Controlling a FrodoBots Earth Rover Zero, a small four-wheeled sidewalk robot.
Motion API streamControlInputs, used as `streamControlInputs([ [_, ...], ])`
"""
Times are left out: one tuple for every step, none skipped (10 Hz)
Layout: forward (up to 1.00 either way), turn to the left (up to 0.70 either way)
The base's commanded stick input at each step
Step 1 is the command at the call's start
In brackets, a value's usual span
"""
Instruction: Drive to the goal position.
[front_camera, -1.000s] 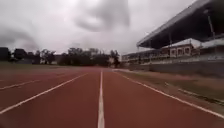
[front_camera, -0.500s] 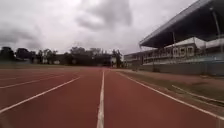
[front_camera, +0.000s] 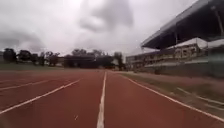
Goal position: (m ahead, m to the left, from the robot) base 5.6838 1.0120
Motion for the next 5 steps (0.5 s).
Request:
streamControlInputs([
  [0.70,0.00],
  [0.70,0.00],
  [0.70,0.00],
  [0.70,0.00],
  [0.70,0.00],
])
